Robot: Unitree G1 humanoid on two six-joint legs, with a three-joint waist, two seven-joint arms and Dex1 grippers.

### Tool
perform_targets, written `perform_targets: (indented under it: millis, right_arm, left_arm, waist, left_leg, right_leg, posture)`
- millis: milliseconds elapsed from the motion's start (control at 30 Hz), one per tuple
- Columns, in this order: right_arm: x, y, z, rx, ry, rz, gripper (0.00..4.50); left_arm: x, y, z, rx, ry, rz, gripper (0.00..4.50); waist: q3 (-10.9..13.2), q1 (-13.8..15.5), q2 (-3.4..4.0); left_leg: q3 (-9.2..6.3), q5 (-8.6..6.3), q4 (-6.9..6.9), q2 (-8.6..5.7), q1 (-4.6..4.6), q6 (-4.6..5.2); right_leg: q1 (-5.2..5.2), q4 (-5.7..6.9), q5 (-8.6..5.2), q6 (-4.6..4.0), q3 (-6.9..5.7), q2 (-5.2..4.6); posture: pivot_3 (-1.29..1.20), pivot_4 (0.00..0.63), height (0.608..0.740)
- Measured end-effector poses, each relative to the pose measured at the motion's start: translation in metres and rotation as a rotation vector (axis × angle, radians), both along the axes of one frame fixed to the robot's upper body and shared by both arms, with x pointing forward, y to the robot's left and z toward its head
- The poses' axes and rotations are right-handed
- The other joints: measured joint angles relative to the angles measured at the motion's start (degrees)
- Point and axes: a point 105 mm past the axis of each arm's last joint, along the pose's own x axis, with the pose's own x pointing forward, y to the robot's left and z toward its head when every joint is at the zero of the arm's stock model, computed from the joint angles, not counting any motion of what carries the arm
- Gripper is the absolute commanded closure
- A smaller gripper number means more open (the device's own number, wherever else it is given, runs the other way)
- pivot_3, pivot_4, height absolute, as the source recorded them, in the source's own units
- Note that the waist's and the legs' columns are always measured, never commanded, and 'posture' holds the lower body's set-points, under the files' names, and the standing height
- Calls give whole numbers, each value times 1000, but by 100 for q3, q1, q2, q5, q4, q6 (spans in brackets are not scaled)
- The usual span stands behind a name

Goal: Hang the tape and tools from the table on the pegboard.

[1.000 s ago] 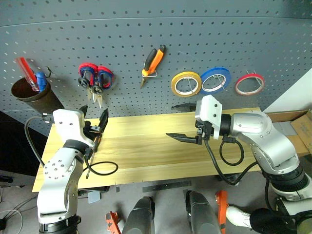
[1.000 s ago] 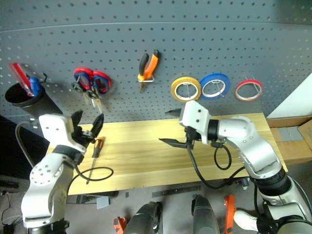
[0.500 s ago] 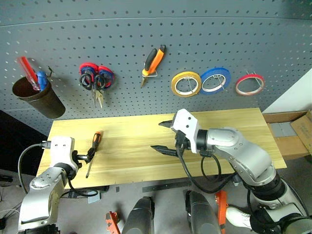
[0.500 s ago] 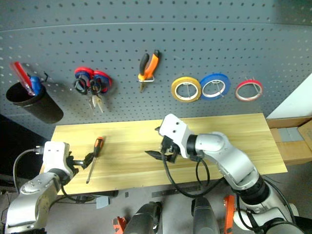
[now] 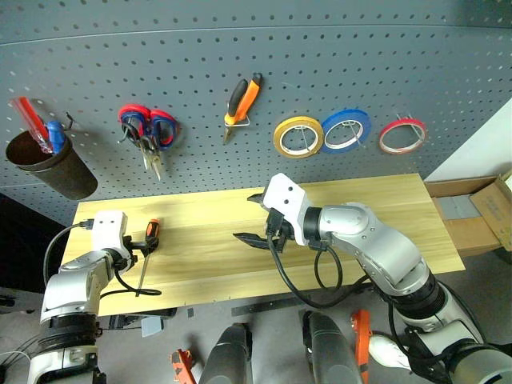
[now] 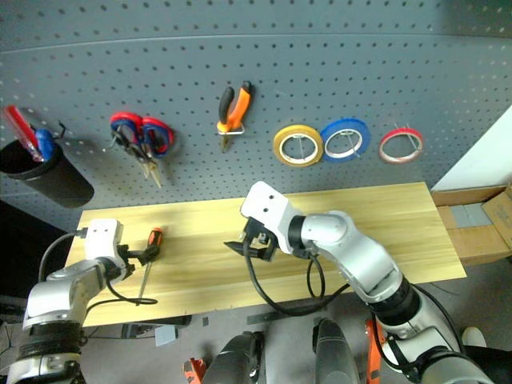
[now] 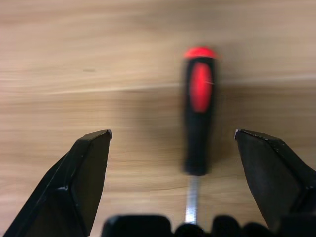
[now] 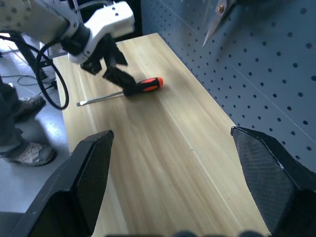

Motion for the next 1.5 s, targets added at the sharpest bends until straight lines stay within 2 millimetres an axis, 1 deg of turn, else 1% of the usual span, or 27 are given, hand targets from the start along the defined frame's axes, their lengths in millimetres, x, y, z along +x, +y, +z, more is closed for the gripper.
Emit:
perform_targets:
  millis: [100,167,267,467,567,600,633,700,800,867,900,1033,1133,1233,1267,1333,1400,1433,1500]
  right_arm:
    - [0,3,3,6,-2,6,582]
    - [0,6,5,12,-7,13,582]
    - [0,7,5,14,-5,14,582]
    - [2,6,5,7,-7,6,582]
    - [2,6,5,7,-8,5,582]
    - [3,6,5,7,-8,4,582]
    - [3,6,6,6,-9,4,582]
    - [3,6,7,5,-18,2,582]
    - [5,5,8,0,-29,-9,582]
    - [6,5,8,-2,-34,-17,582]
    - [7,5,8,-3,-36,-19,582]
    - [7,4,8,-7,-39,-24,582]
    - [7,2,8,-13,-42,-21,582]
    - [5,1,12,-8,-72,13,582]
    - [3,1,14,-3,-80,26,582]
    - [0,1,19,13,-107,59,582]
    - [-5,2,24,31,-135,104,582]
    - [-7,1,27,41,-156,125,582]
    - [-10,-1,32,59,-184,162,582]
  left_arm:
    - [5,-4,-4,-1,23,-18,205]
    - [7,-3,-7,-2,40,-9,205]
    - [6,2,-11,7,60,19,205]
    - [5,6,-14,9,74,43,205]
    - [4,7,-19,1,86,55,770]
    - [5,6,-19,-5,84,54,1052]
    - [6,5,-19,-9,80,53,1463]
    - [9,6,-19,-13,72,57,2030]
    - [12,8,-18,-15,58,62,3112]
    - [14,9,-18,-16,51,67,3725]
    - [14,10,-19,-14,45,67,3875]
    - [15,12,-19,-4,27,71,3874]
    - [5,12,-22,6,-45,95,3874]
    - [-17,3,-22,-22,-150,138,3874]
    - [-22,2,-21,-24,-168,151,3874]
    - [-39,4,-18,-13,-209,202,3874]
    - [-54,12,-5,21,-291,274,3874]
    - [-62,16,5,46,-344,314,3874]
    - [-76,27,23,107,-427,373,3874]
  waist:
    - [7,-28,-1]
    - [12,-40,-1]
    - [22,-50,1]
    - [39,-44,3]
    - [42,-45,4]
    - [44,-44,5]
    - [44,-42,5]
    - [44,-41,5]
    - [45,-46,7]
    - [46,-48,7]
    - [46,-50,8]
    - [47,-53,9]
    - [47,-100,9]
    - [47,-129,9]
    - [47,-128,9]
    - [46,-129,8]
    - [45,-123,5]
    - [45,-106,5]
    - [41,-36,1]
  left_leg:
    - [4,0,0,3,2,0]
    - [4,-1,0,6,3,0]
    - [6,-2,0,6,2,0]
    - [5,-2,0,6,1,0]
    - [5,-3,0,6,1,1]
    - [5,-3,0,6,1,1]
    - [5,-3,0,6,1,1]
    - [6,-3,0,6,2,1]
    - [6,-3,-1,6,2,0]
    - [7,-3,-1,6,3,0]
    - [7,-3,-1,6,3,0]
    - [7,-3,-1,7,3,0]
    - [9,-10,-3,8,3,0]
    - [7,-22,-7,15,-3,-1]
    - [6,-24,-8,17,-4,-2]
    - [5,-29,-9,20,-4,-5]
    - [6,-32,-10,21,-5,-6]
    - [7,-33,-9,19,-5,-5]
    - [6,-33,-9,20,-4,-5]
  right_leg:
    - [-1,3,2,-3,-3,1]
    - [-2,4,2,-3,-6,3]
    - [-4,3,2,-3,-6,2]
    - [-4,2,2,-3,-7,1]
    - [-4,2,2,-3,-7,1]
    - [-4,2,2,-3,-7,1]
    - [-4,2,2,-3,-7,1]
    - [-4,2,2,-3,-7,1]
    - [-4,2,2,-3,-7,1]
    - [-4,2,2,-3,-7,1]
    - [-4,2,2,-3,-6,1]
    - [-4,1,2,-3,-6,1]
    - [-5,-6,2,-3,-3,-2]
    - [-6,-36,2,-4,-4,-2]
    - [-5,-40,2,-4,-5,-2]
    - [-4,-48,3,-4,-7,-2]
    - [-2,-58,3,-4,-8,-1]
    - [-2,-59,4,-3,-9,0]
    - [-1,-60,4,-3,-13,4]
  posture:
    - [-67,344,740]
    - [-70,348,740]
    - [-74,351,740]
    - [-76,353,740]
    - [-80,353,740]
    - [-80,353,740]
    - [-81,353,740]
    - [-82,353,740]
    - [-87,354,740]
    - [-89,353,740]
    - [-91,353,740]
    - [-91,347,740]
    - [-89,341,740]
    - [-77,328,740]
    - [-73,325,740]
    - [-59,313,740]
    - [-45,303,740]
    - [-17,287,740]
    - [2,275,740]
